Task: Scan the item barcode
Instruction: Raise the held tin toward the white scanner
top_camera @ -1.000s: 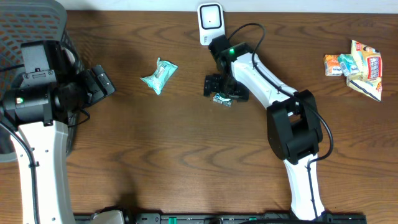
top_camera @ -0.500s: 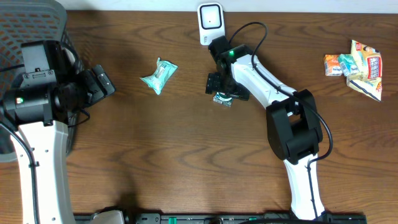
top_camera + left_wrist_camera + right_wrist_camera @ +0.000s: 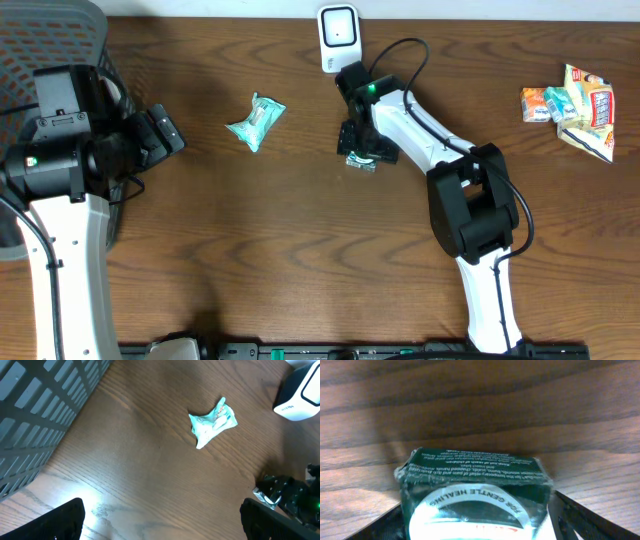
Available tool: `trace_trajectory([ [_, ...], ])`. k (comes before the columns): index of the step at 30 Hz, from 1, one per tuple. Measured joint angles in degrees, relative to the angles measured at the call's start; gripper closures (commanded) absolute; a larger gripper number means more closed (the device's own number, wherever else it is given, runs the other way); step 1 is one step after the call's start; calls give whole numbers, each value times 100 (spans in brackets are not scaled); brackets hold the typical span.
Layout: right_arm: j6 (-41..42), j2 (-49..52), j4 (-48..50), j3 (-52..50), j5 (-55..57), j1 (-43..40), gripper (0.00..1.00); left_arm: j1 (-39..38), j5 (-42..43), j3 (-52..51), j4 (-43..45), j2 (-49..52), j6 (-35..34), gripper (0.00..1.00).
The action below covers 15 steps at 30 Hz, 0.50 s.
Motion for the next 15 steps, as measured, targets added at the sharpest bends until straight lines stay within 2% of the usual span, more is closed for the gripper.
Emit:
trace_trajectory([
  [7,17,-87,105,-160,-22,22,41,0,0,0,2,-2,0,2],
  [13,-52,-103,160,-168,-24,24,49,0,0,0,0,-2,0,2],
  [15,-116,-103,208,-168,-15,24,49,0,0,0,0,0,0,3],
])
